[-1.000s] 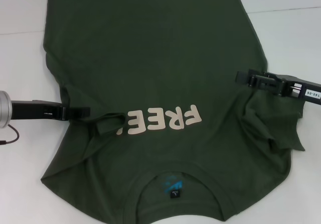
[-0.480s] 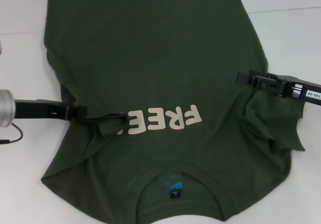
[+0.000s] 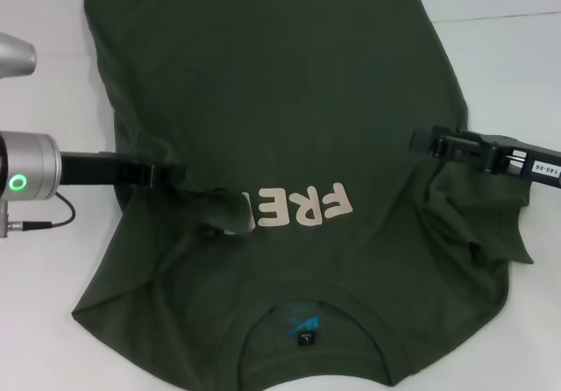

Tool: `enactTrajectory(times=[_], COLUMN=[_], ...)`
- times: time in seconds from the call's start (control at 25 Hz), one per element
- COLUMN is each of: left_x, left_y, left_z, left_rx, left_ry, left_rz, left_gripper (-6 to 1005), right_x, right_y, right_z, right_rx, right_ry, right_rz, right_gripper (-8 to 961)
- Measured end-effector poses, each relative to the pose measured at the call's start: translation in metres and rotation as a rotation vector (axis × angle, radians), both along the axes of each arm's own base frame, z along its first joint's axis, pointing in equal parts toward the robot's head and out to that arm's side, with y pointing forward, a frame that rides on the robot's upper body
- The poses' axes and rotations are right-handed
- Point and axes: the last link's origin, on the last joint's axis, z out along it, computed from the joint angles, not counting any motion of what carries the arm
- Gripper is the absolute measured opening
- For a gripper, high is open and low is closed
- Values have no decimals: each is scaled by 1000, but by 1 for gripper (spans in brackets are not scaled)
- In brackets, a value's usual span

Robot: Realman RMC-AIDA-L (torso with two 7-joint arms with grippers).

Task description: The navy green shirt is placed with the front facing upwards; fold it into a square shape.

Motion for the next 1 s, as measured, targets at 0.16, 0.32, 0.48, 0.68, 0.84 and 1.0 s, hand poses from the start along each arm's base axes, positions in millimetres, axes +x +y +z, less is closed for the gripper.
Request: enactTrajectory(times=[0.16, 0.32, 0.48, 0.68, 0.84, 1.0], left_x=[4, 7, 6, 2, -4, -7], left_y=[3, 3, 2, 1, 1, 2], left_z=[-1, -5, -7, -3, 0, 5], left_rx=[21, 28, 27, 39, 63, 92], left_ry=[-25, -33, -36, -39, -40, -44], left_rz=[2, 3, 7, 20, 36, 38], left_gripper=[83, 103, 153, 331, 431, 530], right_x=[1, 0, 0, -1, -1, -1], right_y=[-1, -2, -2, -1, 0, 1], right_z=[-1, -2, -2, -2, -2, -2], right_rx=[-3, -6, -7, -7, -6, -3], right_ry=[0, 1, 0, -1, -2, -2], right_rz=[-2, -2, -1, 2, 2, 2], right_gripper=[911, 911, 912, 912, 911, 911])
